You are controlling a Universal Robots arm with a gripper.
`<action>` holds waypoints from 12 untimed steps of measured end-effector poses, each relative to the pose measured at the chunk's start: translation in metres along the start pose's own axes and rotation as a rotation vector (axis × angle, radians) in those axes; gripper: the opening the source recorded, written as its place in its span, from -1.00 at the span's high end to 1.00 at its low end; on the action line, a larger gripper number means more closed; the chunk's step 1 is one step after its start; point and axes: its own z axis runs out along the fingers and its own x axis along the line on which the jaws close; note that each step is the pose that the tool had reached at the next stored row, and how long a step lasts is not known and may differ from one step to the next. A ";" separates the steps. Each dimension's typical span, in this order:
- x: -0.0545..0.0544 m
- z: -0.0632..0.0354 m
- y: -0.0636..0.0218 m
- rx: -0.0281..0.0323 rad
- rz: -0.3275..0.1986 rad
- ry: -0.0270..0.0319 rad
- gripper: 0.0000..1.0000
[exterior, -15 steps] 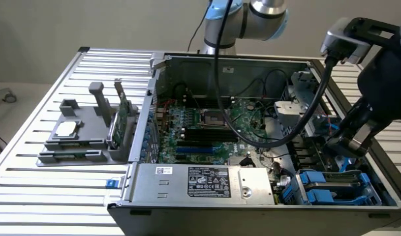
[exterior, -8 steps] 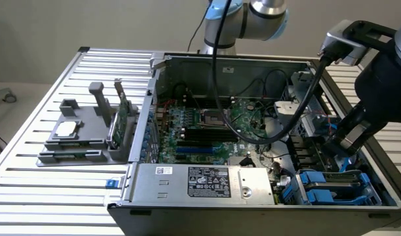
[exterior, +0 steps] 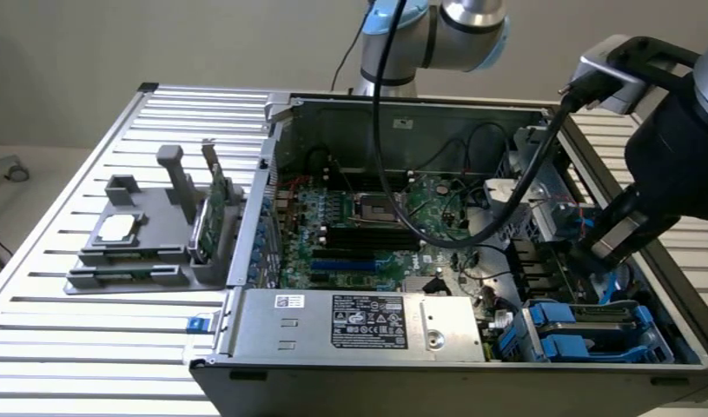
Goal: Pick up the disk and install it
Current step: 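Insert the first disk wire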
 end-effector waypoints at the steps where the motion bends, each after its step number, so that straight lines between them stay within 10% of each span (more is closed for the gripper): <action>1: 0.000 0.0001 -0.0001 0.0001 0.008 -0.0016 0.44; 12: -0.005 0.0007 -0.0039 0.0020 0.067 -0.0127 0.44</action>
